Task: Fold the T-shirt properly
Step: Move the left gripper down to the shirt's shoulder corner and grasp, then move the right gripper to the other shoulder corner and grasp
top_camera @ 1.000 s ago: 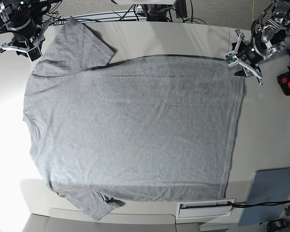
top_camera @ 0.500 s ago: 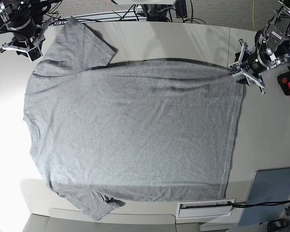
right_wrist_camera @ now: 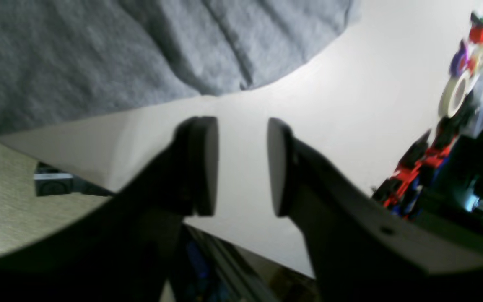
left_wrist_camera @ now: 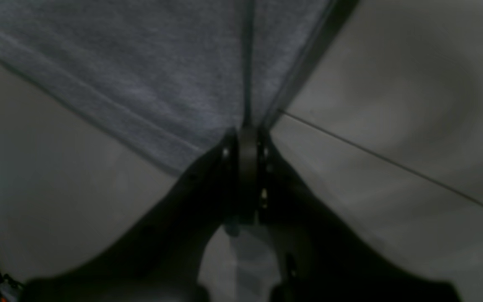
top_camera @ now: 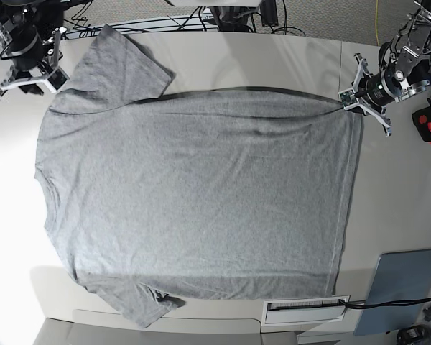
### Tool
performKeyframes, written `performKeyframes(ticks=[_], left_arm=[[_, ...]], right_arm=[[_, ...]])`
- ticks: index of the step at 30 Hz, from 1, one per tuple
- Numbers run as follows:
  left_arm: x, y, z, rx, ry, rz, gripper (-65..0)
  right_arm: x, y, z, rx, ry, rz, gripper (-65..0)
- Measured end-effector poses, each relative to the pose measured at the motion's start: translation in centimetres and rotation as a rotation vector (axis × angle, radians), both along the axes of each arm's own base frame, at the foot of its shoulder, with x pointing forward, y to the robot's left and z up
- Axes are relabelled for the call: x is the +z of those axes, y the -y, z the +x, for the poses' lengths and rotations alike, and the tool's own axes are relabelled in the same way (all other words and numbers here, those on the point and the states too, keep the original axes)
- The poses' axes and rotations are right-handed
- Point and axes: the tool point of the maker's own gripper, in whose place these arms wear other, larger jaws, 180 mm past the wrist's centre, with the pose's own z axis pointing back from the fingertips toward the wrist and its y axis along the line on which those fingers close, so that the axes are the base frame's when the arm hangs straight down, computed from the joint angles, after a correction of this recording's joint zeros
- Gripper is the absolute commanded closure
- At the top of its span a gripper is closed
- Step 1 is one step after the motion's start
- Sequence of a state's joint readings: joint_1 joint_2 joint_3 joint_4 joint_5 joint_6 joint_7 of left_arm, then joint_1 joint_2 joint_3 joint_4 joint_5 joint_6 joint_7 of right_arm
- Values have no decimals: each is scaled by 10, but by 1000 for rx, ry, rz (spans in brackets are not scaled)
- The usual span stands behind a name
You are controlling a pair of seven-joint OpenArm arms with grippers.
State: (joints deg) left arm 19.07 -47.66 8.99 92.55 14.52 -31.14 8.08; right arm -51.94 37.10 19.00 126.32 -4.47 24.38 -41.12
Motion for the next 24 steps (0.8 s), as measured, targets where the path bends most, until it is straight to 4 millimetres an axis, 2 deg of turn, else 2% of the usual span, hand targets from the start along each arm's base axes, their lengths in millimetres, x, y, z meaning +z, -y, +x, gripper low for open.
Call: performKeyframes(ticks=[6, 13, 20, 24], left_arm=[[0, 0, 0, 0, 0, 0, 0], [1, 0, 1, 25, -10, -6, 0], [5, 2, 8, 60, -36, -7, 0], [3, 5, 8, 67, -37, -8, 0]], right_arm=[[2, -4, 7, 97, -41, -20, -230], [-29, -20, -11, 357, -176, -186, -229], [-60, -1, -14, 341, -243, -230, -229], [-66, -2, -15, 345, -257, -227, -229]])
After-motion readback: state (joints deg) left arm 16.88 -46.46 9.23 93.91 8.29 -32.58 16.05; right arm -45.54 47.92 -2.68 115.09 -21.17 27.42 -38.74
